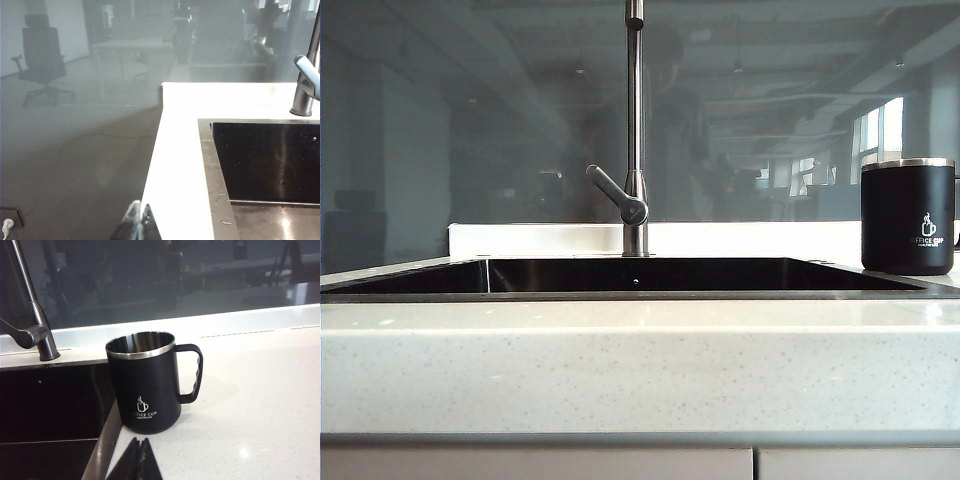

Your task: Pick up the mug next to the sink, go to the faucet to get some water, pour the water into the sink, and finally put the mug back to its place.

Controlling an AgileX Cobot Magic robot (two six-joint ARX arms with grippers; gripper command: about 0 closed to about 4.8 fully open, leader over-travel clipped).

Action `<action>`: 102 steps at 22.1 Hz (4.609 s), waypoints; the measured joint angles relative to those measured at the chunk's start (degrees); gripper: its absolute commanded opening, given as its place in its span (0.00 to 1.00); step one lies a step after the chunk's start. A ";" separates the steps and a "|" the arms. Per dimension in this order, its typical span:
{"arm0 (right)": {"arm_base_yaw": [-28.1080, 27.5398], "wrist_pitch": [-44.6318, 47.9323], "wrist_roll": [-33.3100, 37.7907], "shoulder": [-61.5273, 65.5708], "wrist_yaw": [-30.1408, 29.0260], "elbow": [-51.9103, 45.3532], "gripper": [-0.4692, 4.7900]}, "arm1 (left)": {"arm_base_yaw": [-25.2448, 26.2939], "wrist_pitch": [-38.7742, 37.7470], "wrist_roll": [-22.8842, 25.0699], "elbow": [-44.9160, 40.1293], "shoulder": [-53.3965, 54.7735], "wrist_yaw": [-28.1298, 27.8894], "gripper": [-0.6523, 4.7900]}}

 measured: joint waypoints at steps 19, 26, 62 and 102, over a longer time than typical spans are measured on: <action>-0.04 12.92 5.81 16.63 10.58 11.82 0.15 | 0.02 2.78 0.00 0.02 0.00 0.04 0.11; -7.06 36.68 -9.22 58.03 -5.42 14.93 0.43 | 0.02 2.67 -2.54 0.02 0.02 0.04 0.11; -9.64 61.88 0.70 100.00 -12.57 31.43 0.09 | 0.02 3.76 -3.17 -0.02 0.07 0.35 0.11; 26.38 13.07 1.20 105.18 1.60 88.00 0.09 | -9.79 59.73 -41.33 99.06 140.54 52.65 0.99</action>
